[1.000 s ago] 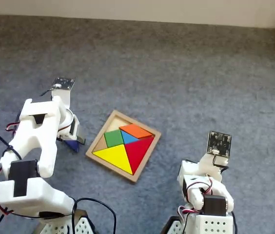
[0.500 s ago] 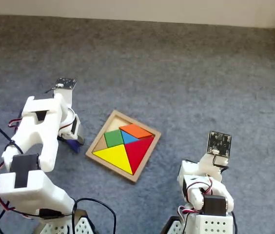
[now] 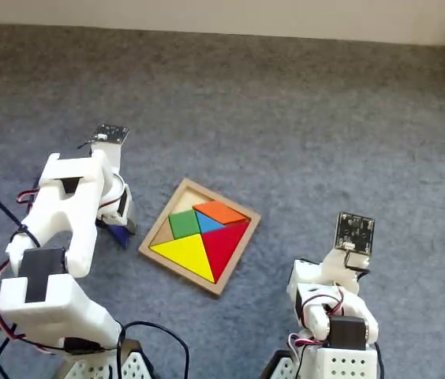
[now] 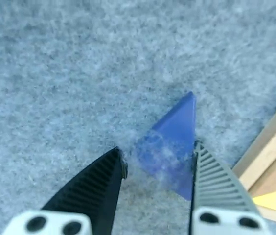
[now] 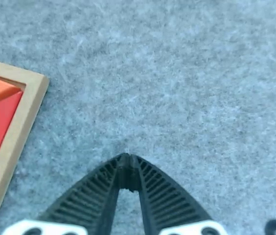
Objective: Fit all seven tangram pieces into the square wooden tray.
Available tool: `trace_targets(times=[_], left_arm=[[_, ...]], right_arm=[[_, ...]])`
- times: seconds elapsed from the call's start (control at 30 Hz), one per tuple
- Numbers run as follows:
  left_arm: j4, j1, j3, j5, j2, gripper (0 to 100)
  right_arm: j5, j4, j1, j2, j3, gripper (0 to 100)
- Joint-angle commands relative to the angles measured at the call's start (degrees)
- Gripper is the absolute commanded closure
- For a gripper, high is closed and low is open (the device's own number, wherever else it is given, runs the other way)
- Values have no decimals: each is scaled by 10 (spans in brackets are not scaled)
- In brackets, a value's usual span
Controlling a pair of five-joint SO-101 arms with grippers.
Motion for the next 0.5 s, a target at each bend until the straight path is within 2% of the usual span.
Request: trace_targets(times=[0.0, 0.17, 0.47], left_arm=[[1, 14, -25, 1, -5, 840], [16, 15, -30, -47, -52, 840], [40, 81, -32, -127, -131, 840]], right_arm=[[5, -7, 7, -7, 66, 994], [5, -7, 7, -7, 66, 994], [5, -7, 7, -7, 66, 994]])
